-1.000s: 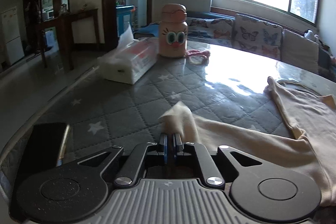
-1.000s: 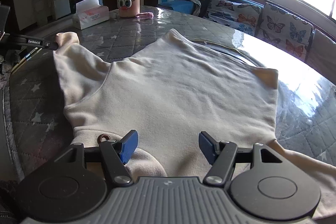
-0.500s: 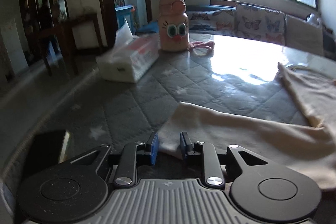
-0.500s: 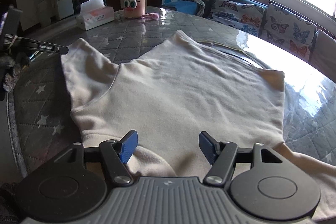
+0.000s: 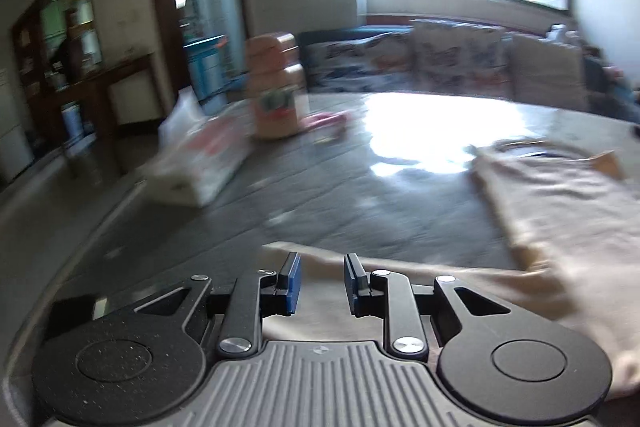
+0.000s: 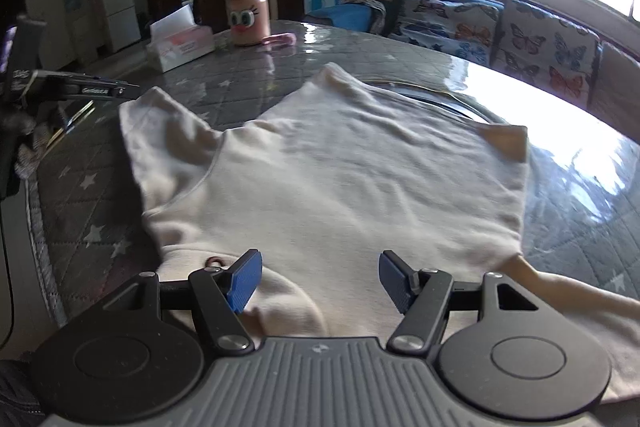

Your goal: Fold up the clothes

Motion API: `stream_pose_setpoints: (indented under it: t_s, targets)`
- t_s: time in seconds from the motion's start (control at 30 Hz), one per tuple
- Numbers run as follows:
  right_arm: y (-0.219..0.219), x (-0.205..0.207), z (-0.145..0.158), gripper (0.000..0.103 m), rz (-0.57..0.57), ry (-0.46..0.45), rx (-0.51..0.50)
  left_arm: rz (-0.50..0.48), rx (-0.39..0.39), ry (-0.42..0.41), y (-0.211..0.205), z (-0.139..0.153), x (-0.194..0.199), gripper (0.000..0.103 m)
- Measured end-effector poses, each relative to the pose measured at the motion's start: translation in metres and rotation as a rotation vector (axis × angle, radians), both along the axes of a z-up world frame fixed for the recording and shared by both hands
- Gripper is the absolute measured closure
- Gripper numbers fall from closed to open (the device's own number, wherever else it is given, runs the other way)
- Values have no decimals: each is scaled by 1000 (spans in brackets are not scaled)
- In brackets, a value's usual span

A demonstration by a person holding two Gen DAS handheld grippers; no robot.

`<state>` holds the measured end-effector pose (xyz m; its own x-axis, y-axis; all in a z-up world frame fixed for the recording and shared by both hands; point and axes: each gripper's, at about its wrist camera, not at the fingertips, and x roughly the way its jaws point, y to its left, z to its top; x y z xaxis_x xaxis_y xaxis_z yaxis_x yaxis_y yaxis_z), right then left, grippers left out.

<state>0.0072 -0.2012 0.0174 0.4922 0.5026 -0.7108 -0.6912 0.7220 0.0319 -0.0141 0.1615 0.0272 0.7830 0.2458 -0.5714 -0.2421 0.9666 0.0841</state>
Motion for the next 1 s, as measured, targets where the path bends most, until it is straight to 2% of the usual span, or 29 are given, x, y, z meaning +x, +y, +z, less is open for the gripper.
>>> stream_pose_setpoints:
  t_s: [0.23, 0.47, 0.73, 1.0]
  targets:
    - [-19, 33, 3, 40, -70, -13, 9, -205, -67, -9, -63, 7, 30, 77]
    - [-33, 92, 7, 45, -169, -41, 24, -353, -98, 32, -109, -6, 58, 77]
    - [-27, 163, -14, 53, -228, -18, 11, -356, -114, 93, -109, -25, 72, 78]
    - [-15, 208, -32, 53, -261, -24, -5, -307, -125, 119, -91, -30, 74, 79]
